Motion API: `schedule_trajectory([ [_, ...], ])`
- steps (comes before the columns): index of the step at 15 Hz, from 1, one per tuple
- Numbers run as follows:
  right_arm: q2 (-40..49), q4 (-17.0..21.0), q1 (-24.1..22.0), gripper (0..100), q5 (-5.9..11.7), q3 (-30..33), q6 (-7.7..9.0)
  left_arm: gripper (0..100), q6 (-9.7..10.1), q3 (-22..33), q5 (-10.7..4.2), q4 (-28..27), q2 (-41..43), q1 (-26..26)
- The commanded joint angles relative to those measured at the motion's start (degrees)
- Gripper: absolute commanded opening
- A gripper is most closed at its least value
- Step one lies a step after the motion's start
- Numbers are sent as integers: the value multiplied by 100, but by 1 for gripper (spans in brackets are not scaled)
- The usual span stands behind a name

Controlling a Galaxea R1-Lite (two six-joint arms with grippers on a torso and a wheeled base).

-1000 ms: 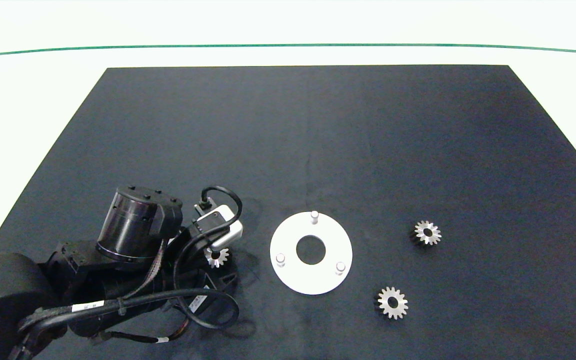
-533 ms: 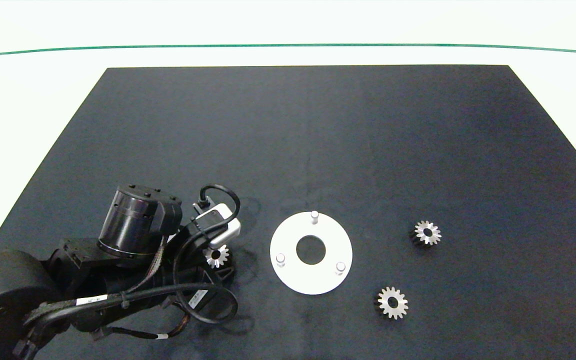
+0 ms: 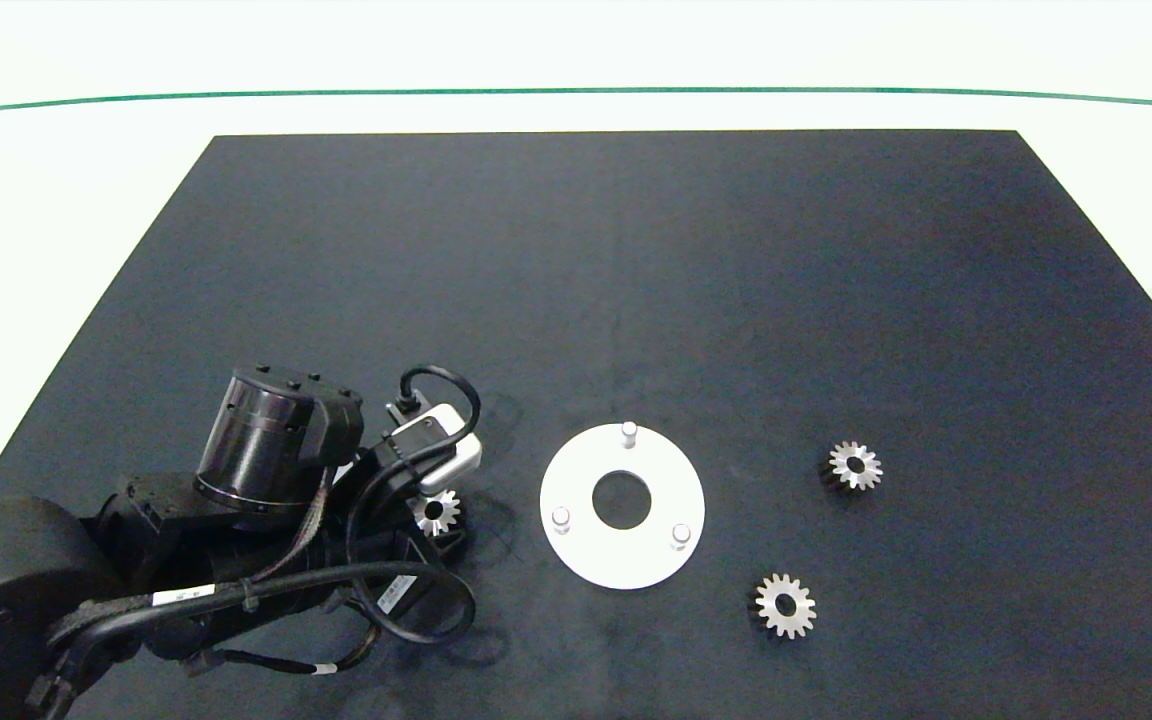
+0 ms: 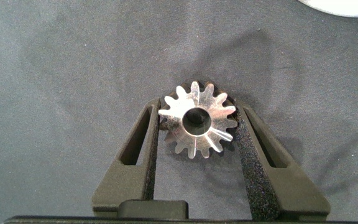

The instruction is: Install three planetary gears onto the carrier pins

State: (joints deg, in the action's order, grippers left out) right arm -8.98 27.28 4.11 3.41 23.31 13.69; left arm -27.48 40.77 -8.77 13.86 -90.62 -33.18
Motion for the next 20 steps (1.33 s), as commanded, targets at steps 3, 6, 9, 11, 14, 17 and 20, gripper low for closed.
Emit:
schedule_trajectory([
  [3, -7, 14, 2, 100, 1, -2, 11, 24, -38, 10, -11, 11, 19, 5],
  [6, -7, 14, 2, 100, 1, 7, 11, 18, -38, 10, -11, 11, 19, 5],
  [9, -7, 14, 2, 100, 1, 7, 11, 12, -38, 10, -11, 11, 19, 31],
  [11, -7, 14, 2, 100, 1, 7, 11, 9, -38, 19, -11, 11, 19, 31],
  [14, -7, 14, -7, 100, 1, 7, 11, 2, -38, -34, -11, 3, 45, 40],
  [17, 2, 14, -7, 100, 10, 7, 11, 0, 6, -113, -11, -200, 203, -4],
  [20, 2, 14, -7, 100, 10, -2, 11, 0, 14, 19, -20, -586, 643, -153],
])
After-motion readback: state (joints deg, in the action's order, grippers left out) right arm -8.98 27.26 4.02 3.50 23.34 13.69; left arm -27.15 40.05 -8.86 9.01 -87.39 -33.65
